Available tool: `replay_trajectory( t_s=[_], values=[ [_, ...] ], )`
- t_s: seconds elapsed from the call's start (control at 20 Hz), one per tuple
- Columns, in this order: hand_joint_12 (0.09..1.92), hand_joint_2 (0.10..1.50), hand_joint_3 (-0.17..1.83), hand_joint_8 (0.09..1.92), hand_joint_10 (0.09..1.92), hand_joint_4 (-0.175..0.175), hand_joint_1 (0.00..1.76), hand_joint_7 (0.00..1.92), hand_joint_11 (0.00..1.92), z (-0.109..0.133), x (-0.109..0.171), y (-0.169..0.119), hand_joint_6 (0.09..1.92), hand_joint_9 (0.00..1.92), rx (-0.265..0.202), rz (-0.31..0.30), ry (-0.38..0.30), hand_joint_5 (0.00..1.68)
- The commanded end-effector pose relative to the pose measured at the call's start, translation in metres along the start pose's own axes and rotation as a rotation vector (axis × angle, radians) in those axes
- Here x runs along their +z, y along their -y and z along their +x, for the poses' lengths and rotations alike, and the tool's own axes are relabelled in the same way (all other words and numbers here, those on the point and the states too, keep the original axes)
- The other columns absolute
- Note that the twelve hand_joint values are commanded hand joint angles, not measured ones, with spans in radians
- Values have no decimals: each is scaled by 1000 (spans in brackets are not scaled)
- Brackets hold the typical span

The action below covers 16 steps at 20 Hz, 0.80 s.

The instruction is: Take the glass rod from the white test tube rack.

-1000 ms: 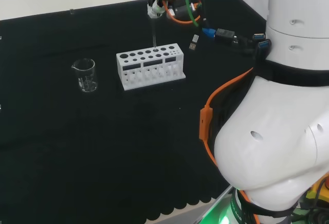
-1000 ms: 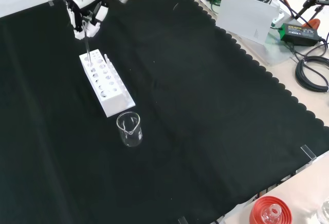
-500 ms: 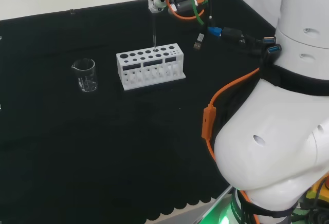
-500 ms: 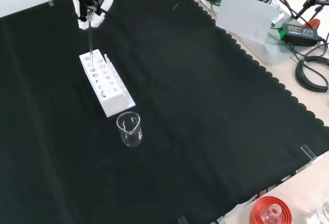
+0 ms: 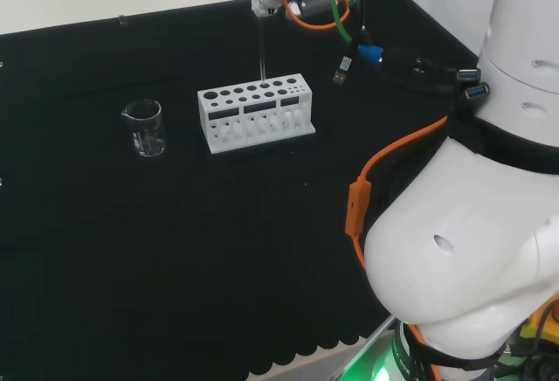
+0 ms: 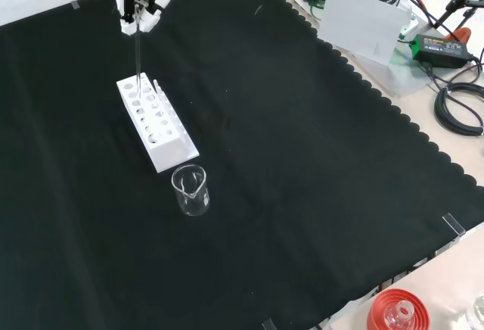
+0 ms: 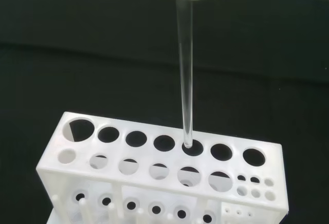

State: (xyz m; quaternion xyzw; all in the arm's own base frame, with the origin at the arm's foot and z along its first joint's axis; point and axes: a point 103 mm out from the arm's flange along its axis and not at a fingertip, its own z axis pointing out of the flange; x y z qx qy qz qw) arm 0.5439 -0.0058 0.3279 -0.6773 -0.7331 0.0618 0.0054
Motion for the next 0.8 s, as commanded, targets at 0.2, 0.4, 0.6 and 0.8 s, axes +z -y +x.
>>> replay_trajectory(
  t_s=[0.2, 0.4, 0.6, 0.8],
  values=[
    [644, 1045, -175, 549, 132, -175, 1332, 1413, 1651, 14, -16, 18, 87, 1920, -6, -27, 5, 1423],
    [647, 1045, -175, 550, 134, -175, 1332, 1413, 1651, 18, -22, 24, 87, 1920, -16, -39, 4, 1423],
    [649, 1045, -175, 550, 136, -175, 1332, 1413, 1650, 19, -31, 28, 87, 1920, -17, -54, 4, 1423],
    [651, 1045, -175, 550, 138, -175, 1332, 1413, 1649, 21, -35, 31, 87, 1920, -23, -64, 3, 1423]
  ],
)
